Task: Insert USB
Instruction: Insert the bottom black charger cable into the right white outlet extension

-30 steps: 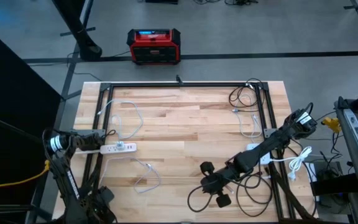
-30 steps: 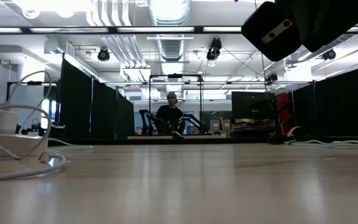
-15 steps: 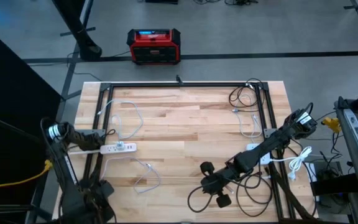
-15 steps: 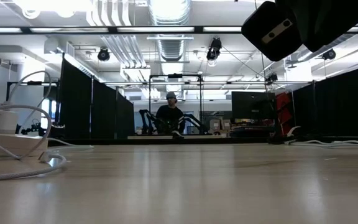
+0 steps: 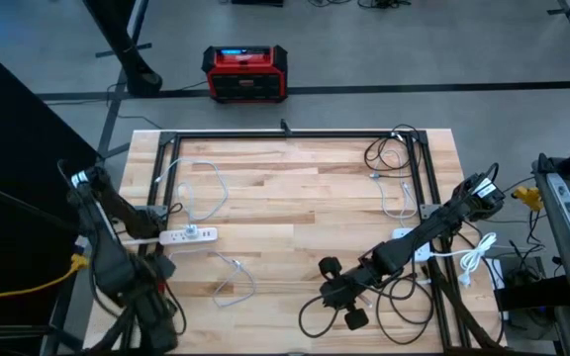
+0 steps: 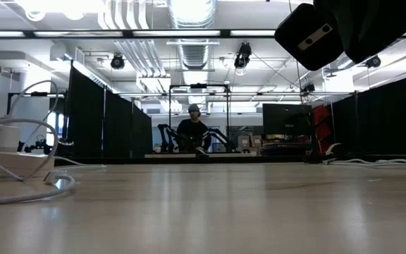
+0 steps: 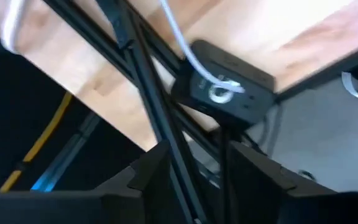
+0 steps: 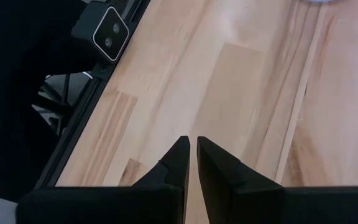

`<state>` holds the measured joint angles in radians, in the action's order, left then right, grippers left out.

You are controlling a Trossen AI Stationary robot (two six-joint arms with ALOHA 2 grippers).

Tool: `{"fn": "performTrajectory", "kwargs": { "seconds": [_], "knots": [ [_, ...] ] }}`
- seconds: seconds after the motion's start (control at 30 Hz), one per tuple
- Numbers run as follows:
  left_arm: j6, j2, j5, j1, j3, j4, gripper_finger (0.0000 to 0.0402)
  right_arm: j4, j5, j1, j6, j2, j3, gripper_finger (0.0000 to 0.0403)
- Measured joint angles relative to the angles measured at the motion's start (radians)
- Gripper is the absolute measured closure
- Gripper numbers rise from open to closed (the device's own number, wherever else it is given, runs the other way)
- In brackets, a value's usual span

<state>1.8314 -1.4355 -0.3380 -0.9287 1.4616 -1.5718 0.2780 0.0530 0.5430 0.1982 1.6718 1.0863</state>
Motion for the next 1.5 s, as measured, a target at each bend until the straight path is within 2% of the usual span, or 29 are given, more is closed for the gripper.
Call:
{"fn": "performTrajectory", "kwargs": {
  "seconds": [0.07,0.17,0.37,0.47,0.57,0.7,0.77,0.87,1.1,1.33,1.5],
  "knots": [
    [0.034,0.035,0.044,0.032,0.000,0.000,0.0280,0.003,0.000,0.000,-0.001,0.000,0.000,0.0387],
    [0.059,0.085,0.223,0.074,0.000,0.000,0.0300,0.003,-0.002,-0.001,0.000,0.000,0.000,0.0387],
    [0.002,0.149,0.806,0.128,0.000,0.005,0.0333,0.020,-0.029,-0.002,0.002,-0.012,0.000,0.0387],
    [-0.077,0.155,1.029,0.154,0.000,0.021,0.0336,0.057,-0.037,0.000,0.013,-0.047,0.000,0.0387],
    [-0.170,0.147,1.179,0.185,0.001,0.057,0.0334,0.090,-0.071,0.008,0.029,-0.104,0.000,0.0387],
    [-0.339,0.112,1.322,0.218,0.001,0.150,0.0334,0.110,-0.159,0.031,0.027,-0.202,0.000,0.0387],
    [-0.424,0.090,1.366,0.234,0.001,0.194,0.0334,0.122,-0.209,0.044,0.027,-0.258,0.000,0.0387],
    [-0.533,0.051,1.376,0.265,0.001,0.243,0.0334,0.143,-0.286,0.066,0.020,-0.341,0.000,0.0387],
    [-0.583,-0.042,1.386,0.335,0.001,0.261,0.0333,0.178,-0.377,0.121,0.049,-0.489,0.000,0.0387],
    [-0.607,-0.140,1.430,0.389,0.001,0.327,0.0333,0.284,-0.388,0.165,0.202,-0.527,-0.001,0.0387],
    [-0.764,-0.221,1.400,0.399,0.001,0.508,0.0333,0.397,-0.461,0.168,0.316,-0.508,-0.001,0.0387]
  ]
}}
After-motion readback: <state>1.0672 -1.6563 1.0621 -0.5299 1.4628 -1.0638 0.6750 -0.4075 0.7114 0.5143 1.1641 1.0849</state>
